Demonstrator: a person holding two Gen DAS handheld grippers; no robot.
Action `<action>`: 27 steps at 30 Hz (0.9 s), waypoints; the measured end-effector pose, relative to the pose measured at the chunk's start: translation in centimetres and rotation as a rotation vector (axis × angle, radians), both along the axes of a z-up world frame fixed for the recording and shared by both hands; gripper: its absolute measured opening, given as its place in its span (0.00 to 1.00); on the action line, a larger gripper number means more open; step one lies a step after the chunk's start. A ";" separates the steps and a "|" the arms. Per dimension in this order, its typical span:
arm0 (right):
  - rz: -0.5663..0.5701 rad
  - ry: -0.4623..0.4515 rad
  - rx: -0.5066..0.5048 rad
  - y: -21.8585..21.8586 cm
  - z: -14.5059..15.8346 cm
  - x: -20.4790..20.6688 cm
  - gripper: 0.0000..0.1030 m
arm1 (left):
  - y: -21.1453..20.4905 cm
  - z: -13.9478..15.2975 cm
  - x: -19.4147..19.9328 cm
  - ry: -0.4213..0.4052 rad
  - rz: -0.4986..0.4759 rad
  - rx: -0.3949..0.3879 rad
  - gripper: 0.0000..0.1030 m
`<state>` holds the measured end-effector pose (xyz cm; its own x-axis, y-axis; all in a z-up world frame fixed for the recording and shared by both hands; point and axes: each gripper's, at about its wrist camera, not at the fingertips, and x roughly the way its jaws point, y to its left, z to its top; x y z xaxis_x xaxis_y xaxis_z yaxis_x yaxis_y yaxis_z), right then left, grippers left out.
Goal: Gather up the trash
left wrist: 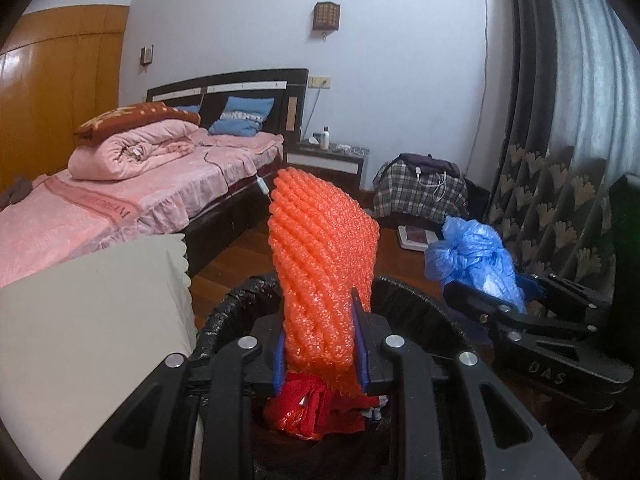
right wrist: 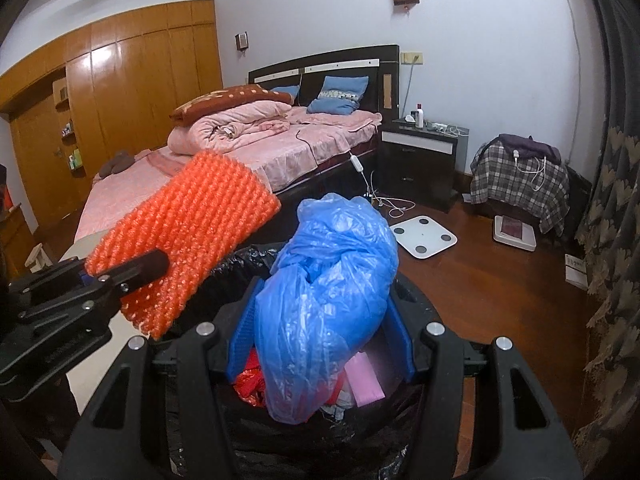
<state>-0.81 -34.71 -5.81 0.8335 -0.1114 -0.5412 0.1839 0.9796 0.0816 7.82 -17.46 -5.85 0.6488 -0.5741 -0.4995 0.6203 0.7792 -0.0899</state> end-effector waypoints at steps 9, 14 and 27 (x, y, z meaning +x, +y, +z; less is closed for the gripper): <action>0.003 0.040 -0.025 -0.6 -1.8 1.8 0.74 | -0.7 -1.7 1.7 0.062 -0.004 0.017 0.33; -0.021 0.043 -0.038 -0.8 -2.2 1.9 0.86 | 0.2 -2.2 2.6 0.112 0.002 0.010 0.51; -0.037 -0.004 -0.034 -0.6 0.1 0.1 0.93 | 3.8 -0.1 2.4 0.058 0.075 -0.030 0.77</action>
<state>-0.66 -35.34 -5.76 0.8308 -0.1599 -0.5331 0.2194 0.9744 0.0497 10.26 -13.66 -5.94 0.6613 -0.5403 -0.5204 0.5532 0.8198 -0.1482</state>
